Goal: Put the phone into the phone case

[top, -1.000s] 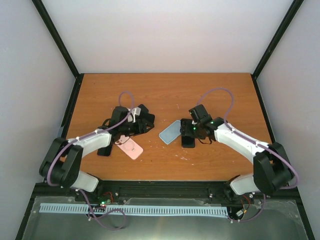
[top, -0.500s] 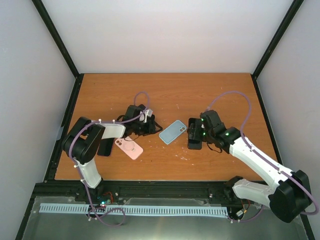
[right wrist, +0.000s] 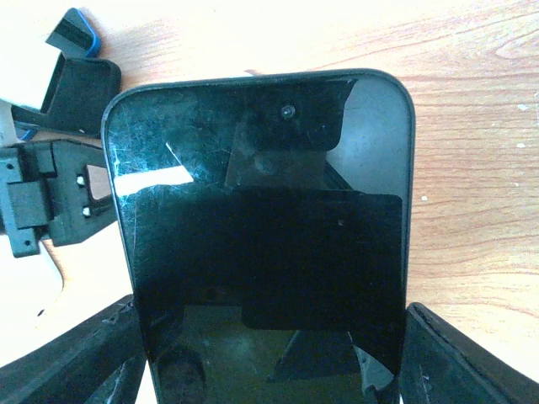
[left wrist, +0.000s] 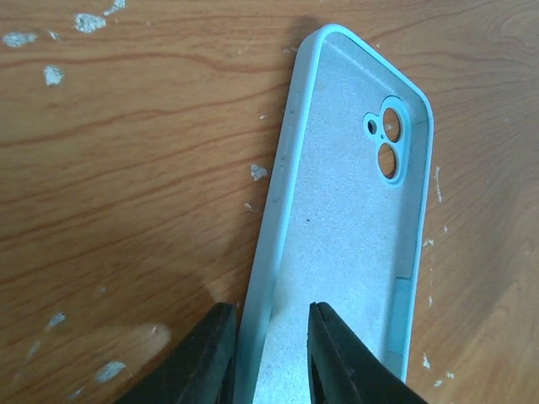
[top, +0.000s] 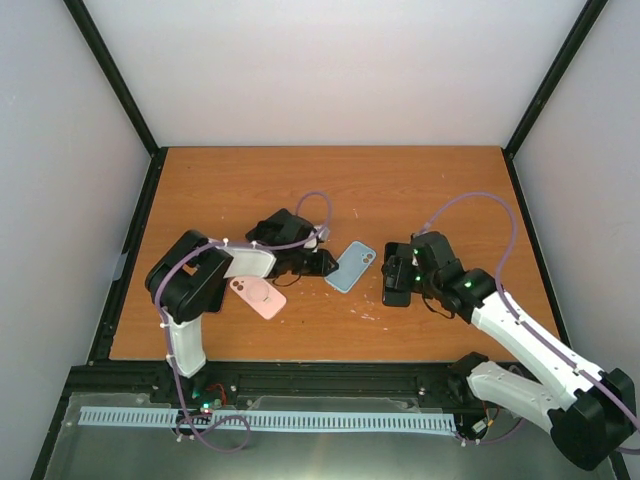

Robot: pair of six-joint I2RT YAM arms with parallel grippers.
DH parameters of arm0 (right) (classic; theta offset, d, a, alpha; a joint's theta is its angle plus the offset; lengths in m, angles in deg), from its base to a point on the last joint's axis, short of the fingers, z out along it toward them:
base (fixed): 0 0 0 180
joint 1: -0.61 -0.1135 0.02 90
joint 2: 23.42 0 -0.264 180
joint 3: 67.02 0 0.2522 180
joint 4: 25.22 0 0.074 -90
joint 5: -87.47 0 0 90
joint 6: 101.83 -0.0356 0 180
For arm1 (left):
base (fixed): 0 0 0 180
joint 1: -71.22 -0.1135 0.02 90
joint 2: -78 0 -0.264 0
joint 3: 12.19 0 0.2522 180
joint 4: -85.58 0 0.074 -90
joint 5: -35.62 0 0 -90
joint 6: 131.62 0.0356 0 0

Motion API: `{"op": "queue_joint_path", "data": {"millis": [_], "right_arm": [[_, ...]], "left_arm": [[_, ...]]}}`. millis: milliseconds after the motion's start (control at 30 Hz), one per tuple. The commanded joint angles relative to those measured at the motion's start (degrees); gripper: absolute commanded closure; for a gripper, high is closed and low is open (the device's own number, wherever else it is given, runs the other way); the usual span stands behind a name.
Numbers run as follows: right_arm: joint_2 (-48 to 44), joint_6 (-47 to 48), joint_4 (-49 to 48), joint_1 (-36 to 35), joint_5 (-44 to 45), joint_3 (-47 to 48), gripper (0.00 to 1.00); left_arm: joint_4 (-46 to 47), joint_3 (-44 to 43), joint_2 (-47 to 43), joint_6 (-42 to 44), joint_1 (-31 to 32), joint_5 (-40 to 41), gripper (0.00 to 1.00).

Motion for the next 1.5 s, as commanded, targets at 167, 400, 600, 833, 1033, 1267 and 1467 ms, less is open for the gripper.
{"op": "queue_joint_path", "data": {"millis": [167,400,600,833,1033,1267,1467], "right_arm": [[-4.37,-1.43,0.27,-0.25,0.47,0.04,0.45],[-6.64,-3.66,-0.55,-0.25,-2.29,-2.20,0.46],[-6.79,-6.49,-5.18,-0.22,-6.89,-5.86,0.47],[-3.70,-8.84,-9.39,-0.33,-9.78,-7.32,0.48],[-1.24,-9.90,-10.96,-0.50,-9.65,-6.35,0.48],[5.25,-13.28,-15.32,-3.71,-9.00,-4.80,0.48],[11.86,-14.88,-17.70,-7.31,-7.07,-1.59,0.48]], "left_arm": [[-10.84,3.09,-2.61,-4.26,7.59,12.95,0.95],[-14.54,9.02,-9.17,-13.53,11.50,16.19,1.00],[-15.63,16.61,-17.11,-23.47,13.56,17.91,0.99],[4.94,24.03,-20.80,-28.81,14.43,4.90,0.73],[14.25,26.03,-21.26,-29.70,14.33,-1.30,0.52],[18.31,30.74,-26.66,-29.39,10.03,-3.13,0.29],[5.31,32.39,-39.88,-25.64,5.22,4.25,0.00]]}}
